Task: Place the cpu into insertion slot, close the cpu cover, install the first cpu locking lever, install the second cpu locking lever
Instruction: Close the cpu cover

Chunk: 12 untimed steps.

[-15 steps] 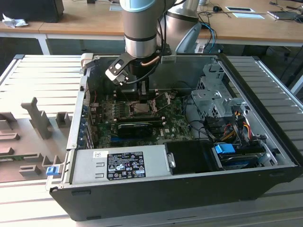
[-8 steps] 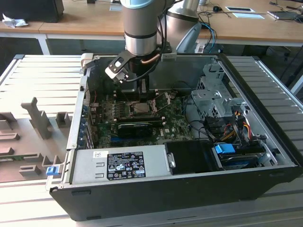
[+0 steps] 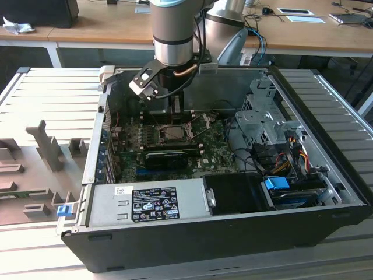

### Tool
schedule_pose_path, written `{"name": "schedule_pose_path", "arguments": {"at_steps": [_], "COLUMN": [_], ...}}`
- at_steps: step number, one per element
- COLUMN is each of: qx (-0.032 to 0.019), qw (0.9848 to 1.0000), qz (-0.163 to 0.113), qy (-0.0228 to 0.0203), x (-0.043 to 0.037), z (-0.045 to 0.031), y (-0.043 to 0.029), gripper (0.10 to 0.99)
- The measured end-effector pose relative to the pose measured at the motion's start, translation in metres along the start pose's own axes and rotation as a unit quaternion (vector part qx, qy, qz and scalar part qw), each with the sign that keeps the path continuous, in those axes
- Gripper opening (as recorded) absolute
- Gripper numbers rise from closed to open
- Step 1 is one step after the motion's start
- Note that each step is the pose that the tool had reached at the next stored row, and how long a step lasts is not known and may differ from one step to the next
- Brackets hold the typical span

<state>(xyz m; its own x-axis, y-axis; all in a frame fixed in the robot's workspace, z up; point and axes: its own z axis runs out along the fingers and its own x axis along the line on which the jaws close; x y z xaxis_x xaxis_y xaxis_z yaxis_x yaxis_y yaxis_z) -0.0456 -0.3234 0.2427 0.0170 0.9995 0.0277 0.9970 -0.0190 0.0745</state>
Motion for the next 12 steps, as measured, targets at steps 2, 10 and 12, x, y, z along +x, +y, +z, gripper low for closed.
{"name": "schedule_pose_path", "arguments": {"at_steps": [2, 10, 12], "qx": [0.0000, 0.0000, 0.0000], "qw": [1.0000, 1.0000, 1.0000], "qz": [0.000, 0.000, 0.000], "qy": [-0.0001, 0.0000, 0.0000], "x": [0.0000, 0.0001, 0.0001], "z": [-0.0010, -0.0039, -0.0047], "y": [0.0001, 0.0003, 0.0003], "gripper": [0.106, 0.106, 0.106]}}
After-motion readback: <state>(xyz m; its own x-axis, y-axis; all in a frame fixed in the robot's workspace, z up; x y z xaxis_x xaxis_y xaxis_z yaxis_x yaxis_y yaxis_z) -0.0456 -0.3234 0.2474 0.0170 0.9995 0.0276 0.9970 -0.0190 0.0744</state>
